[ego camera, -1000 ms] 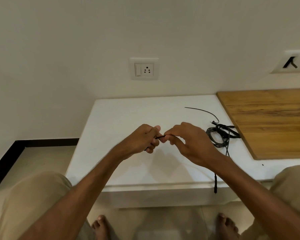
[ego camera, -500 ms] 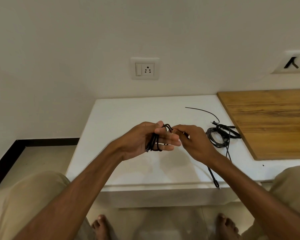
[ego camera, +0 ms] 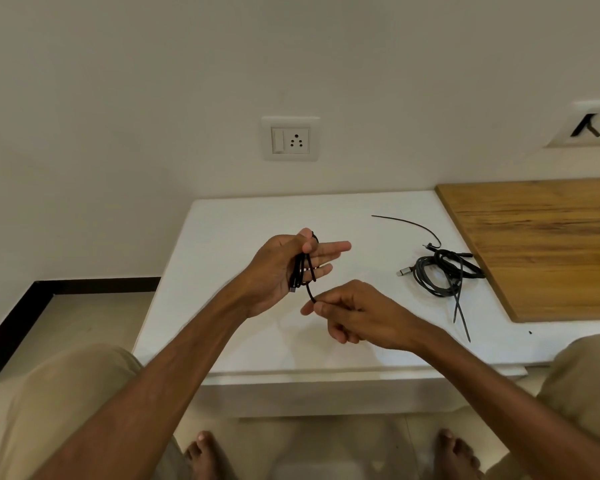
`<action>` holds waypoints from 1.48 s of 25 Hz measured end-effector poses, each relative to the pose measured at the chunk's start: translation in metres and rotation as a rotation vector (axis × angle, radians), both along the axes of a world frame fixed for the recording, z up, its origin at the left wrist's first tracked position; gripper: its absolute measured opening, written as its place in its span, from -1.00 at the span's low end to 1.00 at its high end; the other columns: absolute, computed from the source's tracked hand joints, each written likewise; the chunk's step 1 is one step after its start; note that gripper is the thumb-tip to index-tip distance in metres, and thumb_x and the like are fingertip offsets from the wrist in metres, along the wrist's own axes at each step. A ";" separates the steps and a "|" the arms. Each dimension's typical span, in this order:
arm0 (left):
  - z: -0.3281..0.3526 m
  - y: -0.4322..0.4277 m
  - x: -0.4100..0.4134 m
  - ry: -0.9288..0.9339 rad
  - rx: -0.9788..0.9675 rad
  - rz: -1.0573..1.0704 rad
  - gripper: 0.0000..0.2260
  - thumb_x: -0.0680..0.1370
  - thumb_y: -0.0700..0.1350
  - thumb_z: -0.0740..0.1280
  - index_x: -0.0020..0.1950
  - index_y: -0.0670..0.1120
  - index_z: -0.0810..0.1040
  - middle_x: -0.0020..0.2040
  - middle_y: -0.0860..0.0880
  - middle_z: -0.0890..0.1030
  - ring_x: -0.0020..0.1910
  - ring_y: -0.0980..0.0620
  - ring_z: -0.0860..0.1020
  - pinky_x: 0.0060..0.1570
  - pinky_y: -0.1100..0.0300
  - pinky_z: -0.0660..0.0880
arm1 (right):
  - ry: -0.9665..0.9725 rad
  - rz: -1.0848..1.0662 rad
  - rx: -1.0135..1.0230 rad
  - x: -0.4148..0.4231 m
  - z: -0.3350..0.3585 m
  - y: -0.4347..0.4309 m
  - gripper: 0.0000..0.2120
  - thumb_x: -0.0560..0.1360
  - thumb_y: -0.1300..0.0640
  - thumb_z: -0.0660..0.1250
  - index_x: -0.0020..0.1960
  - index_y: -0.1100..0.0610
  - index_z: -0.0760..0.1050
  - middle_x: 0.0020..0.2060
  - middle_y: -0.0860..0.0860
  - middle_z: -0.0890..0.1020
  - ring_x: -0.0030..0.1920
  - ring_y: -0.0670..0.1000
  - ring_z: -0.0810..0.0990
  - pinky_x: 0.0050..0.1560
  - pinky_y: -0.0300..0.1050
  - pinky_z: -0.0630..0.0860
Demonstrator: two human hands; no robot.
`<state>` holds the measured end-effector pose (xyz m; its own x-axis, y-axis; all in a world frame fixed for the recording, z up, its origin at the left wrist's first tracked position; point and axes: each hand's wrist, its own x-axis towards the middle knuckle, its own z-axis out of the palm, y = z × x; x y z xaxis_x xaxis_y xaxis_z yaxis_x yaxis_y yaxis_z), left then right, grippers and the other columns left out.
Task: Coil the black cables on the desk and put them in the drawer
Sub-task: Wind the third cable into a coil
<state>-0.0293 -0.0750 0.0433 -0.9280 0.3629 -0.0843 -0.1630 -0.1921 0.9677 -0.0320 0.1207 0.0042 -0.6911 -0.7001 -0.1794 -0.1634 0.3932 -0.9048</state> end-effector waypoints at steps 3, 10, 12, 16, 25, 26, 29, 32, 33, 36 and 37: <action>-0.006 0.002 -0.002 0.027 -0.059 0.088 -0.63 0.75 -0.04 0.05 -0.22 -0.11 0.34 0.31 -0.19 0.62 0.39 -0.08 0.53 0.48 -0.15 0.35 | -0.099 0.057 -0.124 0.003 0.017 0.004 -0.74 0.70 0.18 0.20 0.17 0.27 0.64 -0.47 0.13 0.39 -0.48 -0.04 0.29 -0.43 -0.20 0.23; 0.002 0.007 0.006 0.077 -0.353 0.109 -0.61 0.76 -0.09 0.01 -0.17 -0.18 0.43 -0.14 -0.09 0.75 -0.35 0.25 0.57 -0.25 0.38 0.47 | -0.049 -0.026 -0.290 -0.010 0.041 0.023 -0.68 0.56 0.34 0.20 0.20 0.31 0.64 -0.31 0.02 0.65 -0.40 0.00 0.28 -0.37 -0.12 0.11; 0.004 0.011 0.011 0.144 -0.437 0.061 -0.55 0.76 -0.10 0.01 -0.18 -0.21 0.53 -0.38 0.06 0.64 -0.43 0.26 0.49 -0.33 0.40 0.37 | 0.098 -0.032 -0.260 -0.008 0.042 0.024 -0.70 0.64 0.32 0.22 0.26 0.19 0.65 -0.26 0.15 0.64 -0.34 -0.12 0.46 -0.31 -0.31 0.32; -0.001 0.017 0.013 0.113 -0.330 -0.058 -0.56 0.76 -0.08 0.02 -0.10 -0.24 0.57 -0.14 -0.21 0.72 -0.08 -0.12 0.73 -0.03 0.31 0.56 | 0.419 -0.221 -0.176 -0.012 0.031 0.022 -0.72 0.64 0.31 0.28 0.18 0.07 0.70 -0.19 -0.03 0.75 -0.02 -0.05 0.72 0.05 -0.04 0.64; -0.004 0.022 0.012 -0.174 -0.176 -0.061 -0.55 0.74 0.01 0.03 -0.29 -0.12 0.41 -0.40 0.01 0.12 -0.48 0.05 0.11 -0.25 0.07 0.52 | 0.512 -0.446 -0.235 -0.014 0.020 0.016 -0.83 0.58 0.23 0.41 0.03 0.01 0.73 -0.12 -0.12 0.73 -0.10 -0.01 0.65 -0.13 -0.07 0.55; -0.003 0.023 0.012 -0.209 -0.140 -0.063 -0.55 0.74 0.03 0.03 -0.31 -0.09 0.37 -0.41 0.02 0.10 -0.48 0.06 0.07 -0.32 0.13 0.44 | 0.502 -0.454 -0.247 -0.013 0.017 0.014 -0.82 0.59 0.24 0.39 0.06 0.02 0.72 -0.09 -0.12 0.73 -0.06 -0.01 0.66 -0.09 -0.05 0.56; -0.002 0.025 0.011 -0.285 -0.024 -0.064 -0.54 0.71 0.14 0.04 -0.31 -0.07 0.30 -0.45 0.09 0.10 -0.48 0.09 0.02 -0.39 0.21 0.27 | 0.397 -0.439 -0.287 -0.012 0.007 0.006 -0.74 0.63 0.24 0.28 0.17 0.03 0.69 0.03 -0.10 0.74 0.11 -0.02 0.67 0.14 0.04 0.57; -0.003 0.026 0.012 -0.294 -0.007 -0.059 -0.56 0.72 0.13 0.06 -0.30 -0.05 0.28 -0.45 0.09 0.10 -0.48 0.09 0.03 -0.38 0.20 0.25 | 0.283 -0.398 -0.373 -0.009 -0.002 0.002 -0.66 0.63 0.19 0.17 0.24 -0.05 0.64 0.10 -0.09 0.73 0.22 0.00 0.64 0.32 0.10 0.50; -0.004 0.026 0.012 -0.299 0.000 -0.061 -0.56 0.72 0.13 0.06 -0.30 -0.05 0.28 -0.44 0.09 0.10 -0.48 0.10 0.03 -0.37 0.20 0.26 | 0.288 -0.396 -0.370 -0.007 -0.004 0.000 -0.65 0.63 0.18 0.15 0.25 -0.07 0.62 0.12 -0.11 0.72 0.24 0.00 0.62 0.32 0.11 0.48; -0.007 0.026 0.012 -0.332 0.045 -0.055 -0.54 0.71 0.14 0.06 -0.31 -0.06 0.28 -0.45 0.09 0.10 -0.50 0.11 0.06 -0.37 0.19 0.29 | 0.406 -0.390 -0.275 -0.004 -0.008 -0.001 -0.65 0.66 0.15 0.11 0.27 -0.11 0.57 0.07 -0.24 0.66 0.18 -0.04 0.57 0.24 0.01 0.48; -0.007 0.026 0.012 -0.347 0.064 -0.048 -0.55 0.71 0.14 0.06 -0.32 -0.06 0.28 -0.45 0.08 0.10 -0.51 0.11 0.06 -0.37 0.19 0.30 | 0.473 -0.391 -0.236 -0.004 -0.008 -0.001 -0.67 0.66 0.14 0.10 0.26 -0.08 0.57 0.03 -0.25 0.65 0.13 -0.04 0.57 0.19 -0.01 0.49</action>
<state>-0.0177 -0.0486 0.0362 -0.8298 0.4202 -0.3672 -0.4902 -0.2344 0.8395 -0.0356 0.1196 -0.0035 -0.8690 -0.3649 0.3341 -0.4504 0.3042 -0.8394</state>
